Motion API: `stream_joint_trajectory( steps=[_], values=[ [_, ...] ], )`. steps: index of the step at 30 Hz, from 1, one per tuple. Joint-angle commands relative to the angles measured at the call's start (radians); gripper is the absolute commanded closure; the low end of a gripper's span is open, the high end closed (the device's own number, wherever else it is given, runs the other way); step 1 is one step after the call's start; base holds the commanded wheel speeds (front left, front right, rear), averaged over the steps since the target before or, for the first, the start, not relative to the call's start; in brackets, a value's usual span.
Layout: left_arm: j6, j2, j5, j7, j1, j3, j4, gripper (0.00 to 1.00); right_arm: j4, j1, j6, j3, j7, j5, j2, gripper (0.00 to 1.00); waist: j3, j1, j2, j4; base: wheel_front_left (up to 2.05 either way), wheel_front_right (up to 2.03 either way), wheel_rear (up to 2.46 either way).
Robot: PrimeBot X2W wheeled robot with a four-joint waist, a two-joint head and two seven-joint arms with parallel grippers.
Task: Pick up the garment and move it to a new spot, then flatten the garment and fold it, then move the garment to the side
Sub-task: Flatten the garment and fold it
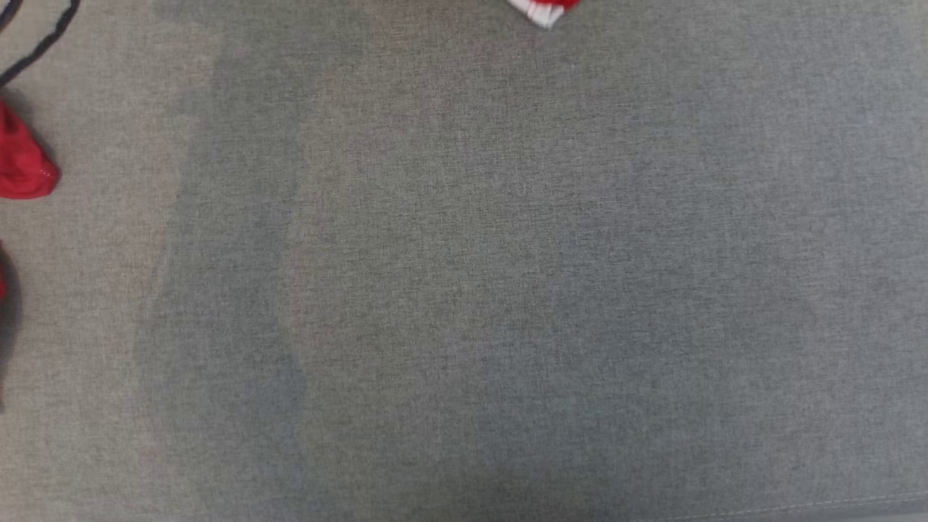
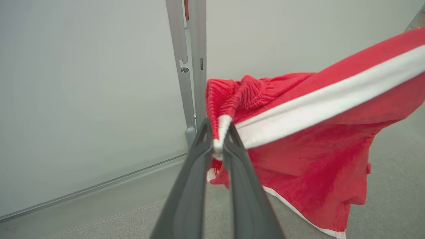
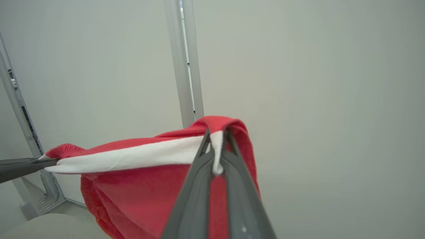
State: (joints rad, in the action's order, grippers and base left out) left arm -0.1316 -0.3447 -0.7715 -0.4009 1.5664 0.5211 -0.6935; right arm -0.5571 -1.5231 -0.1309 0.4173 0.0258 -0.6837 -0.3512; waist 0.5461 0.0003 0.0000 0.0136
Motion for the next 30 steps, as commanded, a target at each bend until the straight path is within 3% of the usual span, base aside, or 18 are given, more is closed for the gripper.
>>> stream_joint_trajectory(
  steps=[1, 9, 19, 23, 30],
  values=[
    [0.002, 0.000, -0.010, 0.015, 0.029, 0.001, -0.019, 1.00, -0.018, -0.034, 0.000, 0.008, 0.023, -0.003, -0.009, 1.00, 0.001, -0.0003, 0.0000, 0.001, 0.00, 0.00, 0.00],
    [0.002, 0.013, -0.070, 0.064, 0.002, 0.058, -0.088, 1.00, -0.114, -0.082, 0.001, 0.104, 0.060, -0.048, -0.027, 1.00, -0.057, -0.0003, 0.0000, 0.001, 0.00, 0.00, 0.00],
    [0.002, -0.043, -0.207, 0.104, -0.328, 0.229, -0.069, 1.00, -0.093, 0.217, 0.001, 0.297, 0.053, -0.151, -0.090, 1.00, -0.197, -0.0003, 0.0000, -0.019, 0.00, 0.00, 0.00],
    [0.002, -0.078, -0.276, 0.109, -0.468, 0.274, -0.025, 1.00, -0.045, 0.366, 0.001, 0.384, -0.011, -0.189, -0.140, 1.00, -0.271, -0.0003, 0.0000, -0.026, 0.00, 0.00, 0.00],
    [0.008, -0.111, -0.402, -0.038, -0.677, 0.312, -0.004, 1.00, 0.067, 0.575, 0.001, 0.507, -0.196, -0.277, -0.244, 1.00, -0.407, -0.0003, 0.0000, -0.042, 0.00, 0.00, 0.00]
  ],
)
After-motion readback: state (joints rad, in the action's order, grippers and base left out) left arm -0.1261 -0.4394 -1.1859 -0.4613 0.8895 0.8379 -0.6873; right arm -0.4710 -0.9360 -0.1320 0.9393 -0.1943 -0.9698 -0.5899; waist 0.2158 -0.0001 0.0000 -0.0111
